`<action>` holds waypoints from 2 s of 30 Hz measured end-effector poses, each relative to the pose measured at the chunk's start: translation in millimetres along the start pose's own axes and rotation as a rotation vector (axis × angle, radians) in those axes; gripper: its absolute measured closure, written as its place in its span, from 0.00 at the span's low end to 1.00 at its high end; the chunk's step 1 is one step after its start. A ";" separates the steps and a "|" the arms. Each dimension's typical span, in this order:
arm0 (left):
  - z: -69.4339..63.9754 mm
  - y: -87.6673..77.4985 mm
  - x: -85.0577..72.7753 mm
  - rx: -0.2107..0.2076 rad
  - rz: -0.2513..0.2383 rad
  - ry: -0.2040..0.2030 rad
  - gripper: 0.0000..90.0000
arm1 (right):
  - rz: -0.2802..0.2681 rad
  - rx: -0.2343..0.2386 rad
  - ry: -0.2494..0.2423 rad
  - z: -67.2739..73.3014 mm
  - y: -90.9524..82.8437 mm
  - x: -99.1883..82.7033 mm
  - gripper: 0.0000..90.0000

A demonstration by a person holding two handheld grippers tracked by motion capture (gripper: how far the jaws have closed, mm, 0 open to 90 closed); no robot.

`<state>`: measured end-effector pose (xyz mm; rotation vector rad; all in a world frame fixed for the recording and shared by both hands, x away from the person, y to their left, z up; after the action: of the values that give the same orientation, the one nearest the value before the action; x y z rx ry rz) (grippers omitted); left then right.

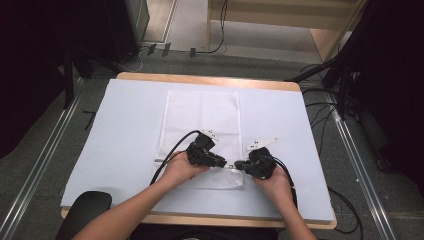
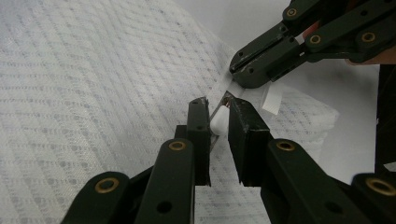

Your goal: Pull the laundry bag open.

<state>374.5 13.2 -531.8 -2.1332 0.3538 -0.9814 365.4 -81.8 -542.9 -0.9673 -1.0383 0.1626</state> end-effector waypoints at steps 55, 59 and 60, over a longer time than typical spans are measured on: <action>2.9 -1.1 -4.1 -0.174 0.060 -0.210 0.98 | -0.022 -0.005 -0.089 1.6 1.2 -0.6 1.00; 3.4 -1.6 -4.9 -0.171 0.064 -0.205 0.98 | -0.027 -0.002 -0.084 1.6 1.0 -1.0 1.00; 3.8 -2.2 -5.3 -0.173 0.070 -0.207 0.98 | -0.030 -0.001 -0.080 1.7 1.1 -1.0 1.00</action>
<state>373.7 19.4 -534.7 -2.3374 0.4200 -0.7035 363.9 -80.7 -544.1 -0.9521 -1.1261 0.1778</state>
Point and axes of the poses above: each handheld gripper's, and its own axes: y roughly forward along the jaws, x roughly out of its top, z roughly to its left, the point moved 10 cm from there along y, roughly forward along the jaws, and after that the axes turned 6 degrees about -y, right-handed, at the moved point
